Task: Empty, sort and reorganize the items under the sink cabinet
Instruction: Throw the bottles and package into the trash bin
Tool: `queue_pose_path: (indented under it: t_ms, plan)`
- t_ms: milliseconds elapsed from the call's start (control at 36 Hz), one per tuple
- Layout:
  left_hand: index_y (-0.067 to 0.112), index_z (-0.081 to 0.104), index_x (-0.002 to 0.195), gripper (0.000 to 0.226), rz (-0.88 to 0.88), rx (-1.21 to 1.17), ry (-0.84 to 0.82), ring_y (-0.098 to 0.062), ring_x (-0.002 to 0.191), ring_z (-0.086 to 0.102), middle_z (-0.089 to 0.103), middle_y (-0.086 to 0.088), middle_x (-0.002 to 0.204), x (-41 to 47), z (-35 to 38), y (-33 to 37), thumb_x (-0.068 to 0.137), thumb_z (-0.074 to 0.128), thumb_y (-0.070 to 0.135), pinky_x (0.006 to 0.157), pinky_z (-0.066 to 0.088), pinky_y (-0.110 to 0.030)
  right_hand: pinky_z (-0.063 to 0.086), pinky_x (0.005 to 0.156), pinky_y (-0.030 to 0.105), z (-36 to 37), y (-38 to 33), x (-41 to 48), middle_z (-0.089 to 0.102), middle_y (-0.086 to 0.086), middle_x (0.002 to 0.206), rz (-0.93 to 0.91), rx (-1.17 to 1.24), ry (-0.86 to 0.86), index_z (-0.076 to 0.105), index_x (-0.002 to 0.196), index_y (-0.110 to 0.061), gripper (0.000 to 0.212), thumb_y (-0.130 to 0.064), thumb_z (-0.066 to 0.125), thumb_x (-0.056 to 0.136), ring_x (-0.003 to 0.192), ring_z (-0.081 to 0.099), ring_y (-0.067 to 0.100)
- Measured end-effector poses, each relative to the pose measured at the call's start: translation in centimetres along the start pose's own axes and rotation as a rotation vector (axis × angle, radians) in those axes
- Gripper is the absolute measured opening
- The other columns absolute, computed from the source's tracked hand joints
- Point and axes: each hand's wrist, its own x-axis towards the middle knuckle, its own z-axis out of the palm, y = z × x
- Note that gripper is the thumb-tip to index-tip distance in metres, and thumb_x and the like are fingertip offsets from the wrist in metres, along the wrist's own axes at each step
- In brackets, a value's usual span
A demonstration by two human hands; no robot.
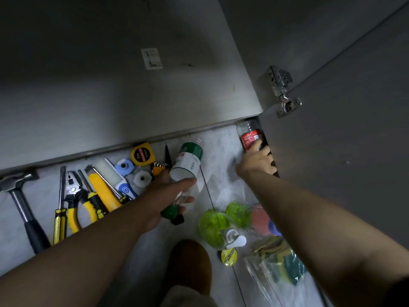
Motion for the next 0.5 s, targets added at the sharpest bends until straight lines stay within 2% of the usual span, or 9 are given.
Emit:
queue_pose_path:
  t_ms: [111,194,306,361,417,472,500]
  plan:
    - [0.027,0.058,0.122,0.042,0.001,0.009,-0.003,-0.028,0.089,0.077,0.071,-0.010,0.114,-0.1,0.2,0.1,0.086,0.079,0.027,0.051,0.051,-0.030,0.035,0.104,0.053,0.4,-0.3,-0.6,0.039,0.017,0.145,0.055,0.071,-0.088,-0.013,0.156,-0.024,0.111,-0.049,0.068,0.083,0.132,0.042,0.034]
    - [0.026,0.057,0.124,0.043,0.006,0.027,-0.004,-0.027,0.090,0.077,0.071,-0.010,0.116,-0.4,0.2,0.1,0.087,0.078,0.028,0.051,0.051,-0.030,0.043,0.103,0.052,0.6,-1.2,-1.5,0.042,0.022,0.140,0.060,0.257,-0.182,-0.022,0.154,-0.025,0.118,-0.039,0.071,0.083,0.122,0.053,0.038]
    - [0.023,0.056,0.128,0.044,0.011,0.052,0.008,-0.025,0.087,0.076,0.070,-0.013,0.117,-1.0,0.2,0.2,0.088,0.077,0.028,0.050,0.049,-0.028,0.056,0.089,0.050,-0.4,-2.1,-2.9,0.045,0.023,0.133,0.079,0.537,-0.333,-0.026,0.152,-0.032,0.125,-0.028,0.076,0.081,0.106,0.060,0.038]
    - [0.022,0.057,0.126,0.044,0.016,0.053,0.021,-0.022,0.080,0.076,0.071,-0.014,0.114,-1.6,0.1,0.6,0.088,0.077,0.033,0.049,0.048,-0.027,0.056,0.084,0.048,-1.2,-2.2,-3.7,0.044,0.022,0.137,0.084,0.658,-0.398,-0.025,0.152,-0.035,0.121,-0.028,0.074,0.084,0.109,0.058,0.038]
    - [0.022,0.060,0.121,0.043,0.027,0.043,0.038,-0.021,0.072,0.074,0.072,-0.012,0.103,-2.6,0.2,1.1,0.086,0.076,0.042,0.047,0.045,-0.026,0.056,0.088,0.049,-2.2,-2.0,-4.6,0.043,0.021,0.140,0.076,0.743,-0.456,-0.022,0.153,-0.034,0.113,-0.027,0.070,0.088,0.117,0.055,0.039]
    - [0.022,0.061,0.119,0.046,0.041,0.052,0.058,-0.021,0.067,0.072,0.071,-0.009,0.093,-3.9,0.5,1.5,0.085,0.076,0.048,0.047,0.042,-0.025,0.055,0.093,0.052,-3.5,-1.5,-5.7,0.041,0.022,0.142,0.055,0.776,-0.477,-0.012,0.156,-0.027,0.101,-0.026,0.066,0.091,0.121,0.054,0.041]
    - [0.021,0.062,0.119,0.047,0.049,0.067,0.067,-0.022,0.064,0.071,0.071,-0.009,0.089,-4.6,0.7,1.7,0.085,0.076,0.050,0.048,0.042,-0.025,0.056,0.090,0.050,-4.2,-1.2,-6.2,0.040,0.022,0.142,0.047,0.804,-0.478,-0.002,0.156,-0.023,0.092,-0.025,0.063,0.092,0.120,0.056,0.041]
